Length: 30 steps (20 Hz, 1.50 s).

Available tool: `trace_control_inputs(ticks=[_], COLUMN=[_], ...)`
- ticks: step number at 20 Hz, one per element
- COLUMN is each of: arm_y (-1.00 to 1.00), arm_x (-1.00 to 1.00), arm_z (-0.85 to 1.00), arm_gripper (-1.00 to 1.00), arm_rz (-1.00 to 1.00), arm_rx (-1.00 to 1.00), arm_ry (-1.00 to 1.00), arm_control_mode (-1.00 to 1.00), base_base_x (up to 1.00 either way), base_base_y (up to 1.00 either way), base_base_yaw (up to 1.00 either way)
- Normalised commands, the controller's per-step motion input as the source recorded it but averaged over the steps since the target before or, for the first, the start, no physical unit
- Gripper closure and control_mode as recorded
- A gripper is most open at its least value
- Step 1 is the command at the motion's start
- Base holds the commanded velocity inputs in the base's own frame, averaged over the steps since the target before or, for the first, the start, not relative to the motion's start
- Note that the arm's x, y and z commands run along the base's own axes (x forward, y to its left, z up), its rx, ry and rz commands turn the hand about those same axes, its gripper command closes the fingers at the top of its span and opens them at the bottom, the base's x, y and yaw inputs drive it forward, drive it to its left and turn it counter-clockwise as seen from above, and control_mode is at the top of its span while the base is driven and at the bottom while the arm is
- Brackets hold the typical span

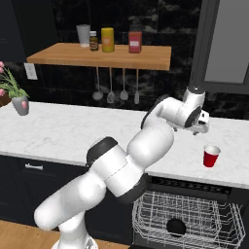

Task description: Pick up the cup and bowl from the counter, place them in the dishwasher, and close the dishwasher door.

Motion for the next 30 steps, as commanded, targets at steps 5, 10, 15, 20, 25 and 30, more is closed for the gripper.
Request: trace_control_inputs(ticks=[5, 10, 15, 20, 25, 30], arm_y=[-0.17, -0.02, 0.00, 0.00, 0.01, 0.00], arm_x=[0.24, -0.22, -0.92, -0.85, -0.05, 0.04], arm_z=[0.02, 0.01, -0.02, -0.74, -0.36, -0.06], arm_gripper=[-1.00, -1.00, -1.00, -1.00, -1.00, -1.00], arm_rz=[-0.04, 0.00, 0.00, 0.00, 0.01, 0.03], arm_rx=[0.00, 0.01, 0.01, 0.01, -0.02, -0.03], arm_ry=[0.33, 0.03, 0.00, -0.01, -0.15, -0.03], arm_control_mode=[-1.00, -1.00, -1.00, -1.00, -1.00, -1.00], base_base_x=[0.00, 0.00, 0.00, 0.00, 0.00, 0.00], base_base_y=[0.00, 0.00, 0.00, 0.00, 0.00, 0.00], base_base_yaw=[0.00, 0.00, 0.00, 0.00, 0.00, 0.00])
